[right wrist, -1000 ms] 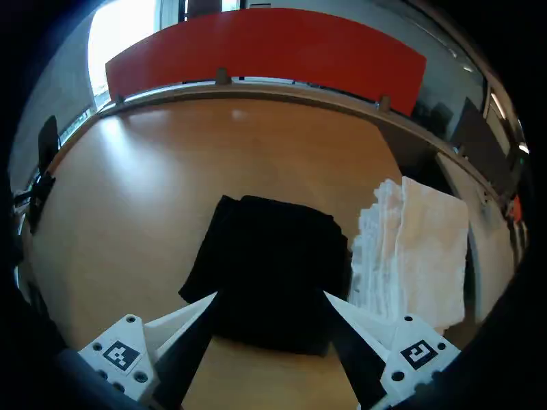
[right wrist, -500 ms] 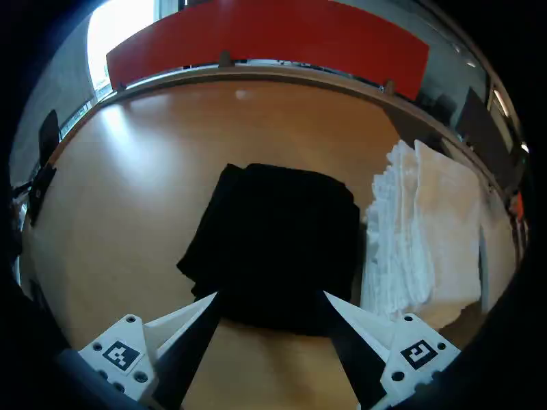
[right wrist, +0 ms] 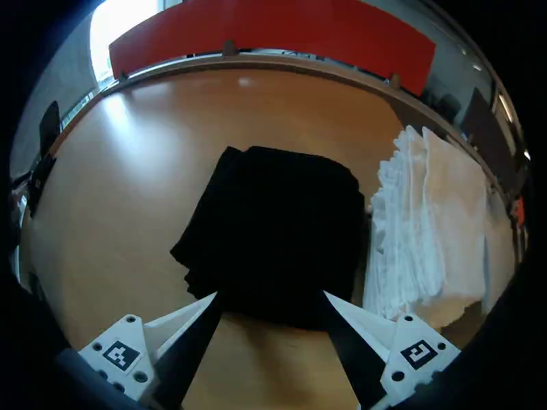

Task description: Fold towel

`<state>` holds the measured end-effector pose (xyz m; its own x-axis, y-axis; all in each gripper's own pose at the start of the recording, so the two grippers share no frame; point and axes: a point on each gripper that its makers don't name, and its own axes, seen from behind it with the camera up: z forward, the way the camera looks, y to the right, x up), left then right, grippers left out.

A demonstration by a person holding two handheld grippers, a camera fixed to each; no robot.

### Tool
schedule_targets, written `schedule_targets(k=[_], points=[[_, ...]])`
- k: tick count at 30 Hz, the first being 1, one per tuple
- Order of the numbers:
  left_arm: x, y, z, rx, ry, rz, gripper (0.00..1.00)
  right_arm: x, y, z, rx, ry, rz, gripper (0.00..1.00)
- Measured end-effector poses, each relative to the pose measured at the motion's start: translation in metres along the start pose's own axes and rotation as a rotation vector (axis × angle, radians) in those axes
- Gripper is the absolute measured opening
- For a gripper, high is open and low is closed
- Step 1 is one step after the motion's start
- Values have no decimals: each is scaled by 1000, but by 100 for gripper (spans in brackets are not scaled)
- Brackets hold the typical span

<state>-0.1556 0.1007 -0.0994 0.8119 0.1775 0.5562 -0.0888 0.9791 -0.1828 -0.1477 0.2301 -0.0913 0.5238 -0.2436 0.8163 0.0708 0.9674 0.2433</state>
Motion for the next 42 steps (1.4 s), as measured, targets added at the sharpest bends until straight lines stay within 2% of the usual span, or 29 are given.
schedule_targets(k=[32,42], points=[[1,0,2,4,-2,0,98,-6,3,0,9,-25,-33,100],[2,-1,4,2,-1,-1,98,11,2,-5,2,24,-16,100]])
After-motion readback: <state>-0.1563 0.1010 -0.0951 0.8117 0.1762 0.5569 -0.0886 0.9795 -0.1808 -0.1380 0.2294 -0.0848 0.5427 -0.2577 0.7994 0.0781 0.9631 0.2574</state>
